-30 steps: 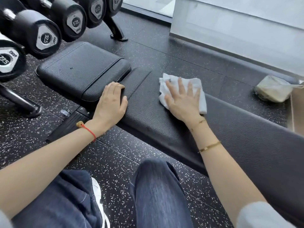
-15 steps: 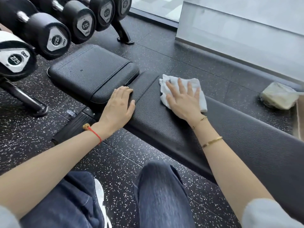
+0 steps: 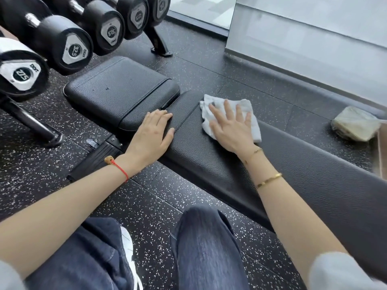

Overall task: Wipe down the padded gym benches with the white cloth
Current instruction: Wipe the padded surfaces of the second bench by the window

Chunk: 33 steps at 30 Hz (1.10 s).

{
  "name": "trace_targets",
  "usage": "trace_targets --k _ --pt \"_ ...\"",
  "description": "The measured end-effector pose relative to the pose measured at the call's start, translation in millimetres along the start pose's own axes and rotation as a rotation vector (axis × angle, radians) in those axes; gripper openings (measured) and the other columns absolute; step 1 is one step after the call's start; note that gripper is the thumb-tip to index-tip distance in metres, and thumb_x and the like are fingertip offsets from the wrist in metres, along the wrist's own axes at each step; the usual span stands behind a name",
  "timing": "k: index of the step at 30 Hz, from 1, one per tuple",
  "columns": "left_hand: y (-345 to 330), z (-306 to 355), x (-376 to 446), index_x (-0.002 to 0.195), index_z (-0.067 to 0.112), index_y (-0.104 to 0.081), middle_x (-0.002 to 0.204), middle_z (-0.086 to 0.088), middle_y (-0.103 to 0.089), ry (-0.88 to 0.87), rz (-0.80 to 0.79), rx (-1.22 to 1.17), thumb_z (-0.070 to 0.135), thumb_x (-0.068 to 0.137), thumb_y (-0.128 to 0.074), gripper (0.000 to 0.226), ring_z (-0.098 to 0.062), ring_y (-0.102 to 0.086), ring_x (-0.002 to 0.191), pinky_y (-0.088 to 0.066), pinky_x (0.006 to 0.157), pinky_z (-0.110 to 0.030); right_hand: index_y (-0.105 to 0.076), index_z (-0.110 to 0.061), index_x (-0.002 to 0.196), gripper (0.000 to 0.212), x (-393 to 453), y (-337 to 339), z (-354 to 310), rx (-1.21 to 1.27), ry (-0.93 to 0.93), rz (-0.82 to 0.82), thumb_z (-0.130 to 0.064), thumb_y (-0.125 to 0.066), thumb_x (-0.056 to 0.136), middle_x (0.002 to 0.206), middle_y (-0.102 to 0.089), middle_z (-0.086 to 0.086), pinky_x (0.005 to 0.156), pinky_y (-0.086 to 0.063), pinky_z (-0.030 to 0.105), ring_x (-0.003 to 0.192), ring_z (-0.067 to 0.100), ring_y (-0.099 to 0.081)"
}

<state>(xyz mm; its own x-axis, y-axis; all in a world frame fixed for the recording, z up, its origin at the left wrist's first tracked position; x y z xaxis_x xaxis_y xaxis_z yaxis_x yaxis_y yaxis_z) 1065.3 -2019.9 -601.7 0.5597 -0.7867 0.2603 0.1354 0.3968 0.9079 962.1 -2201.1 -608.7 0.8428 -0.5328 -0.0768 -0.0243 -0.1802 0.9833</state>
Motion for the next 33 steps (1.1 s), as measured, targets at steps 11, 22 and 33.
trace_targets --k 11,22,33 --pt "-2 -3 -1 0.141 0.002 -0.044 0.146 -0.017 -0.044 0.012 -0.005 -0.019 0.029 0.098 -0.039 0.051 -0.032 -0.035 0.141 -0.016 0.123 -0.045 -0.007 -0.048 0.155 0.058 -119 -19 -23 -0.075 0.215 0.041 -0.056 -0.012 0.098 0.167 -0.006 -0.002 0.122 0.003 0.054 0.153 0.029 0.0" --pt "1 1 0 0.141 0.003 -0.045 0.148 -0.015 -0.044 0.033 0.003 -0.015 0.017 0.099 -0.046 0.044 -0.031 -0.031 0.144 -0.013 0.124 -0.043 -0.002 -0.048 0.154 0.057 -53 -13 -51 -0.03 0.217 0.003 -0.051 -0.025 0.102 0.167 0.007 -0.001 0.118 0.011 0.058 0.152 0.031 0.013" --pt "52 -79 -3 0.145 0.005 -0.041 0.153 -0.016 -0.037 0.262 0.09 0.094 0.016 0.098 -0.047 0.048 -0.032 -0.026 0.146 -0.009 0.123 -0.045 -0.012 -0.048 0.154 0.056 12 -16 -99 -0.007 0.392 0.008 -0.053 -0.029 0.1 0.167 -0.003 -0.004 0.119 0.006 0.058 0.153 0.031 0.004"
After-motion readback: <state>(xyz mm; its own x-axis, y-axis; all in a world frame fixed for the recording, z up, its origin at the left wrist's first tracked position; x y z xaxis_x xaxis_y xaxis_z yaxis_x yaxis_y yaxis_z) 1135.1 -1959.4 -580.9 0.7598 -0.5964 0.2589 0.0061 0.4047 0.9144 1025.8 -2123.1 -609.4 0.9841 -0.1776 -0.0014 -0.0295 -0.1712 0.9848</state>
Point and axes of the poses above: each hand's wrist, its own x-axis towards the middle knuckle, its own y-axis out of the back of the hand, z = x × y, the point moved 9 cm from there along x, towards the middle knuckle
